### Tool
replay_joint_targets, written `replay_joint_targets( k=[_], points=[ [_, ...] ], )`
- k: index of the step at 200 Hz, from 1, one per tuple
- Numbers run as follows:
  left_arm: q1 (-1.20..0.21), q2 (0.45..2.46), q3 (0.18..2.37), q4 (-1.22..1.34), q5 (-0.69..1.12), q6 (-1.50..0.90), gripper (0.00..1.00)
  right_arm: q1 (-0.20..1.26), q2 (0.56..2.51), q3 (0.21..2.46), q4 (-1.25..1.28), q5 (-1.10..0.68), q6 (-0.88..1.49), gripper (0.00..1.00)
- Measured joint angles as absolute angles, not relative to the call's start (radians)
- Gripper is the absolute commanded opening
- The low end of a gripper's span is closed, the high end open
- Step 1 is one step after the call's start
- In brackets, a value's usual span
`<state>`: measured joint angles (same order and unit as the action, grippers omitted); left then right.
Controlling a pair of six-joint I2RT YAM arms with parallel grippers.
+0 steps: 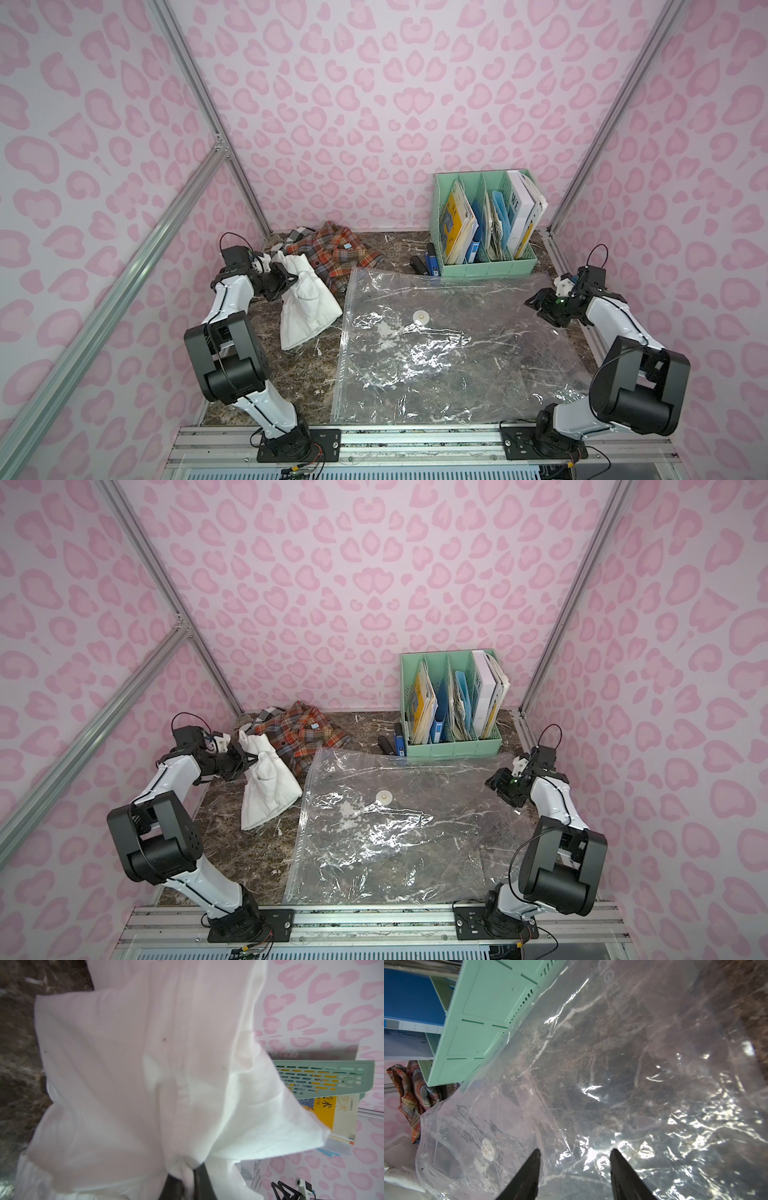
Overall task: Take the shirt out of the vacuum bag
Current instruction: Pick up the shirt from the center of the board, then place the shirt at the corner of the board.
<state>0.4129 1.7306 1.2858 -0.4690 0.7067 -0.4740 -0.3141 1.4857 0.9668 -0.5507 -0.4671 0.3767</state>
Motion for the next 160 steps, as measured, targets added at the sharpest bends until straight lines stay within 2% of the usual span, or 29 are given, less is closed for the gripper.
replay_joint_targets(
  k=[73, 160],
  points=[
    [0.399, 1.839, 1.404, -0.286, 0.805, -0.648, 0.04, -0.300, 1.505, 0.972, -0.555, -0.466, 0.366, 0.55],
    [0.364, 2.048, 1.665, -0.304, 0.822, -0.738, 0.04, -0.276, 1.528, 0.979, -0.554, -0.463, 0.367, 0.55]
  ],
)
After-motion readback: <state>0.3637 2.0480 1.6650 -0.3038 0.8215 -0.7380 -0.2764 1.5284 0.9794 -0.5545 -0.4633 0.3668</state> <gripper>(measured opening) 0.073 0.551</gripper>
